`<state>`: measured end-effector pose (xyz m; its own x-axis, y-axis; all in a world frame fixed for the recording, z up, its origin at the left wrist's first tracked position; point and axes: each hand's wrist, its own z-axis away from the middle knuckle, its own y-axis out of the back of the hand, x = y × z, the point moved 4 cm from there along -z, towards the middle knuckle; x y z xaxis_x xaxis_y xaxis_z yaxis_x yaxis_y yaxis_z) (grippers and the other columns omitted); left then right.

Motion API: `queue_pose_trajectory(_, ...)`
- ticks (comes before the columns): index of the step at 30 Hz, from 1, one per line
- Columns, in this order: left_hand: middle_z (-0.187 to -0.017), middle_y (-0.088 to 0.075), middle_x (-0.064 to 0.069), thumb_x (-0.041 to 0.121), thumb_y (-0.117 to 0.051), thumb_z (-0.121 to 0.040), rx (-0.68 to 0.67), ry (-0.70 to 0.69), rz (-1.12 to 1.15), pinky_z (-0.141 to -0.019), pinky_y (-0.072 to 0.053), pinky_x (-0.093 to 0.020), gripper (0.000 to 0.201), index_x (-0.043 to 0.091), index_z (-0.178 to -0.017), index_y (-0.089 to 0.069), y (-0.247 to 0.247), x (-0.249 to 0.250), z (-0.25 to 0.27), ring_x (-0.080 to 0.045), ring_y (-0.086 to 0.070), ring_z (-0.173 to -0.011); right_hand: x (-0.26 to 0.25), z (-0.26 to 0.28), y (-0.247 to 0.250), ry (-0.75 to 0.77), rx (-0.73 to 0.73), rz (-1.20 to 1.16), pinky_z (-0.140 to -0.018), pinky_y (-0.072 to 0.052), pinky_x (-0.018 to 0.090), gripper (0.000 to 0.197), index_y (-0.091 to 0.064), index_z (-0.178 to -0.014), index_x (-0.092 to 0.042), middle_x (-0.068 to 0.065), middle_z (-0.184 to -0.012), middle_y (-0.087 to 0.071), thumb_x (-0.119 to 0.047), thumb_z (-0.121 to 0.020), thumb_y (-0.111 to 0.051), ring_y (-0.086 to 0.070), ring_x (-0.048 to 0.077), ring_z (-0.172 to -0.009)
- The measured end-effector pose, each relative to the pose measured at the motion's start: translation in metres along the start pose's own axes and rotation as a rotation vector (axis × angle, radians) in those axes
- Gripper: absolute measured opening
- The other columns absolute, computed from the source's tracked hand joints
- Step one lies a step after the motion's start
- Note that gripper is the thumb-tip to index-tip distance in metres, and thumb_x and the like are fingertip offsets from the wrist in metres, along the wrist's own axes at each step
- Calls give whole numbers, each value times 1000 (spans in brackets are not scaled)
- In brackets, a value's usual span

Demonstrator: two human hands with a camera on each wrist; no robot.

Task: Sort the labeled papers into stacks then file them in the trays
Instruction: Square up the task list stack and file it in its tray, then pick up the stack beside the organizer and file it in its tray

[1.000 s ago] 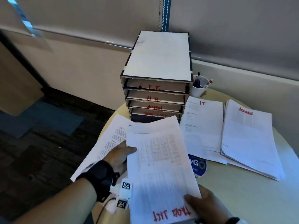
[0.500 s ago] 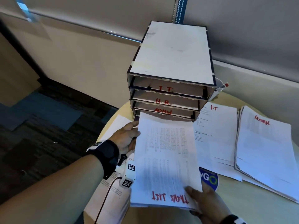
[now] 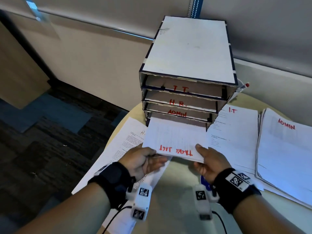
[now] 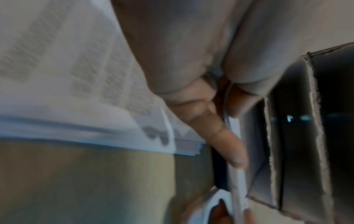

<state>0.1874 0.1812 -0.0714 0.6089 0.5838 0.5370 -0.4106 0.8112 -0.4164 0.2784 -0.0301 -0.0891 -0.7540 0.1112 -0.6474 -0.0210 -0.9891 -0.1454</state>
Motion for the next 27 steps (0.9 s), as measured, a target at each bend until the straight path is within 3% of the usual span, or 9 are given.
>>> queue_pose_trajectory(4, -107, -69, -33, 1, -43, -101, 112, -55, 187, -68, -61, -31, 28, -8, -127, -42, -11, 21, -22, -33, -69, -83, 9, 3, -7, -115, -47, -158, -39, -52, 23, 12, -60, -87, -2, 14, -58, -67, -11, -94, -59, -64, 19, -43)
queue_pose_trajectory(7, -102, -72, -26, 1, -44, -100, 160, -99, 30, -92, -57, -42, 14, -1, -108, -54, -15, 21, -22, -34, -70, -95, 10, -1, -18, -128, -69, -274, -42, -55, 25, 16, -56, -84, 0, 15, -56, -66, -5, -98, -49, -66, 20, -45)
queue_pose_trajectory(10, -101, -71, -15, 9, -53, -95, 362, -262, -511, -85, -56, -36, 29, 8, -123, -58, 15, 18, -9, -28, -70, -89, 3, -5, -32, -107, -93, -345, -45, -56, 27, 19, -54, -87, 3, 17, -58, -68, -3, -101, -43, -68, 20, -48)
queue_pose_trajectory(13, -133, -55, -5, 27, -66, -86, 706, -468, -1195, -101, -45, -36, 50, 20, -135, -57, 68, 26, 19, -26, -53, -120, -1, -9, -41, -72, -141, -426, -53, -60, 31, 18, -55, -94, 4, 20, -70, -72, -2, -102, -40, -73, 24, -62)
queue_pose_trajectory(15, -142, -46, -8, 44, -71, -79, 880, -401, -1388, -107, -41, -42, 69, 21, -141, -50, 108, 29, 30, -30, -45, -128, -2, -11, -44, -33, -219, -489, -70, -62, 40, 19, -56, -99, 3, 21, -91, -74, -1, -102, -38, -74, 27, -87)
queue_pose_trajectory(18, -153, -38, -11, 56, -68, -83, 761, -87, -1284, -106, -41, -39, 91, 18, -154, -27, 153, 24, 31, -32, -44, -134, -2, -13, -46, 21, -282, -474, -85, -54, 47, 22, -59, -93, -5, 13, -104, -74, -1, -100, -38, -69, 22, -102)
queue_pose_trajectory(20, -148, -46, -12, 54, -68, -86, 608, 39, -1160, -93, -42, -32, 86, 12, -152, -32, 171, 16, 26, -29, -51, -127, 1, -15, -44, 33, -281, -451, -86, -54, 46, 23, -59, -105, -7, 10, -107, -74, -1, -100, -38, -68, 22, -104)
queue_pose_trajectory(24, -91, -58, -8, 49, -81, -72, 601, 30, -1080, -68, -36, -31, 51, 11, -96, -56, 202, 6, 23, -21, -54, -81, 9, -17, -30, 44, -195, -392, -81, -59, 42, 27, -57, -119, -8, 12, -109, -73, -1, -99, -41, -69, 28, -105)
queue_pose_trajectory(27, -79, -63, -12, 38, -89, -65, 566, 28, -983, -66, -41, -31, 49, 7, -83, -56, 222, -1, 26, -24, -61, -73, 29, -2, -18, 19, -125, -223, -92, -53, 46, 20, -59, -114, -4, 19, -104, -72, -4, -98, -47, -67, 34, -101)
